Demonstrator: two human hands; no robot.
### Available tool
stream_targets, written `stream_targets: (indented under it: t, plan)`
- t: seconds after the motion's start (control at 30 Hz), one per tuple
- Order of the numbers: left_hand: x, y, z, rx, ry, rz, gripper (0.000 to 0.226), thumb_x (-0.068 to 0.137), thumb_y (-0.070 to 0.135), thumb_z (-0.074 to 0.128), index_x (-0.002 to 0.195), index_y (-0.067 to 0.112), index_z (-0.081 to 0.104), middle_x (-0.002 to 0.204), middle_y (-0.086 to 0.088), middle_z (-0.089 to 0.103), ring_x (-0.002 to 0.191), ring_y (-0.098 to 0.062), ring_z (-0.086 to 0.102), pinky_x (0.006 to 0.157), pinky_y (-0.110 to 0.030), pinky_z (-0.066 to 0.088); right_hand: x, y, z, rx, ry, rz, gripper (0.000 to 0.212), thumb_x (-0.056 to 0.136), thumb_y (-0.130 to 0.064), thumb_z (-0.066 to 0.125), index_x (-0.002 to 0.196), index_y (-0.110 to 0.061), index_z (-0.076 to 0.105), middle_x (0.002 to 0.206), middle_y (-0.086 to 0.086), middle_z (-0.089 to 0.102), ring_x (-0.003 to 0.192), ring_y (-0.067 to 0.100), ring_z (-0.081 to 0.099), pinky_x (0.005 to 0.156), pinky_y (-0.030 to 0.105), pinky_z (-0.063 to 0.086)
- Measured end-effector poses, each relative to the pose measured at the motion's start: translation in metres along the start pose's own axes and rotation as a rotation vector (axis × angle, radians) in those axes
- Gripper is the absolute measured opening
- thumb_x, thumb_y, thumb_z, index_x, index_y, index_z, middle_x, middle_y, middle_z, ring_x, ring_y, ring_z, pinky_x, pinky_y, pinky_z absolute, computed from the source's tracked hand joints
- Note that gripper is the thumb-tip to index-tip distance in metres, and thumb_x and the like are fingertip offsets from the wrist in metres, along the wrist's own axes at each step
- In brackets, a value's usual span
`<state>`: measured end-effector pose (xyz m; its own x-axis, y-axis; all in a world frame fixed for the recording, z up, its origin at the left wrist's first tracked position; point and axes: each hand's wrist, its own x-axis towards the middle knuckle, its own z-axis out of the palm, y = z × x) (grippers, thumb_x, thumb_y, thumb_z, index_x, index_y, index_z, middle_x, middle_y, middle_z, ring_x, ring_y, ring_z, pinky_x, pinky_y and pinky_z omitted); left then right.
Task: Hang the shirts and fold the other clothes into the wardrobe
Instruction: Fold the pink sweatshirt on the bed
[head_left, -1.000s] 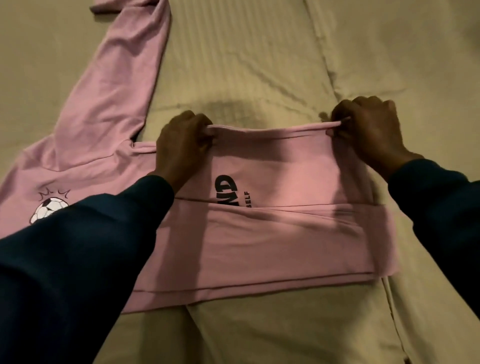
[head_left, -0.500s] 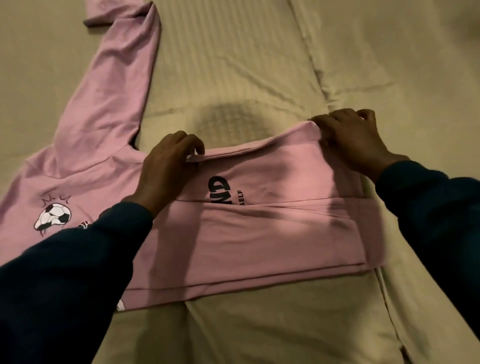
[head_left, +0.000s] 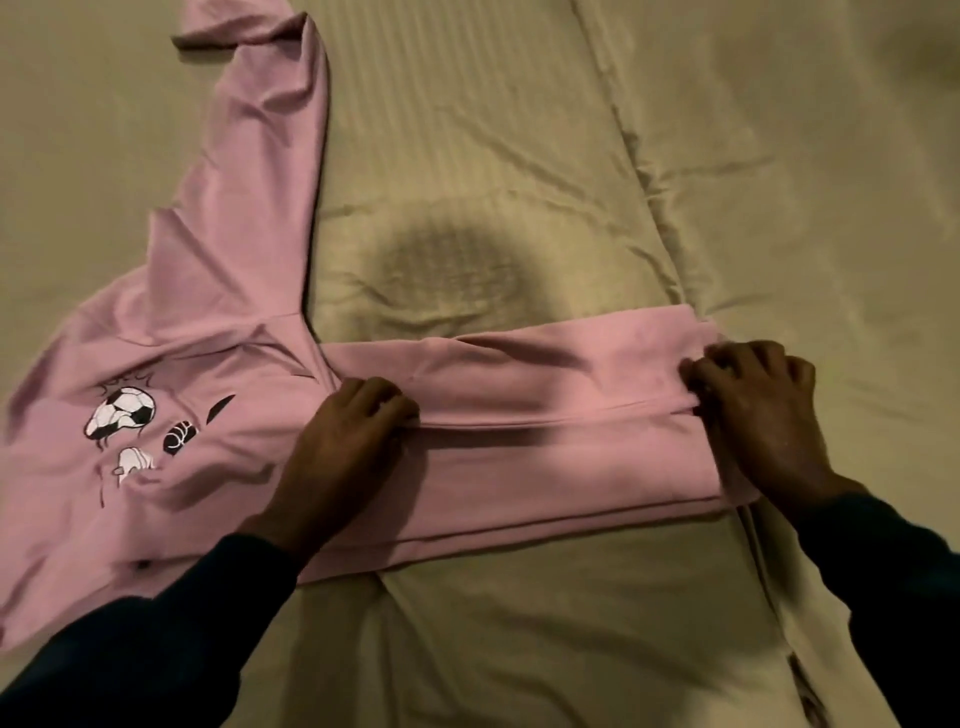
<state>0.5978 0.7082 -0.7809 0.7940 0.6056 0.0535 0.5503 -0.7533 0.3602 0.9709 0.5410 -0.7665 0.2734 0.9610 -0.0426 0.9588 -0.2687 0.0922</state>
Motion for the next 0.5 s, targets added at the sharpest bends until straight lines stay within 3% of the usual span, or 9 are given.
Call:
stream_targets:
  t: [0.07,0.13,0.2,0.3,0.43,0.5]
  plan:
    - [-0.001,0.004,0.002,-0.008,-0.011,0.021,0.026,0.076,0.01,0.063,0.102,0.009,0.068,0.104,-0.012,0.061,0.089,-0.035,0.057,0.076,-0.041,0.045,0.0,-0.011,0.0,0.051,0.038,0.067,0.035,0.086,-0.027,0.045,0.108,-0.01,0.066,0.114,0.019,0.062,0.106,0.036,0.043,0.078,0.04,0.026]
    - [0.003,0.012,0.002,-0.048,0.024,0.048,0.022,0.084,0.014,0.064,0.105,0.008,0.068,0.106,-0.012,0.061,0.092,-0.034,0.056,0.077,-0.042,0.046,0.007,-0.029,-0.005,0.148,0.141,0.162,0.027,0.092,-0.022,0.046,0.108,-0.009,0.065,0.116,0.019,0.06,0.107,0.032,0.041,0.078,0.038,0.024]
    - [0.013,0.021,0.002,-0.082,0.076,0.039,0.018,0.092,0.017,0.06,0.106,0.008,0.067,0.106,-0.012,0.062,0.093,-0.032,0.057,0.077,-0.041,0.046,0.019,-0.047,-0.006,0.238,0.205,0.196,0.022,0.099,-0.017,0.051,0.116,-0.011,0.064,0.125,0.016,0.058,0.113,0.031,0.041,0.082,0.037,0.025]
    - [0.041,0.021,0.007,-0.033,0.169,-0.074,0.02,0.09,0.01,0.059,0.109,0.008,0.066,0.105,-0.014,0.062,0.094,-0.034,0.056,0.078,-0.042,0.042,0.047,-0.064,0.001,0.315,0.167,0.142,0.033,0.1,-0.013,0.052,0.132,-0.016,0.059,0.138,0.009,0.055,0.124,0.03,0.044,0.088,0.034,0.024]
    - [0.084,-0.002,0.008,0.04,0.154,-0.216,0.022,0.094,0.025,0.054,0.103,0.011,0.068,0.097,-0.014,0.065,0.089,-0.038,0.057,0.073,-0.043,0.04,0.086,-0.056,0.006,0.322,0.049,0.081,0.027,0.1,-0.019,0.047,0.118,-0.021,0.065,0.123,0.005,0.063,0.116,0.031,0.052,0.088,0.038,0.026]
    - [0.096,-0.009,0.004,0.016,0.049,-0.237,0.024,0.096,0.033,0.056,0.098,0.013,0.068,0.09,-0.013,0.067,0.087,-0.038,0.058,0.067,-0.04,0.037,0.098,-0.044,0.0,0.277,-0.028,0.044,0.02,0.1,-0.02,0.049,0.108,-0.02,0.066,0.11,0.008,0.061,0.108,0.034,0.052,0.088,0.039,0.025]
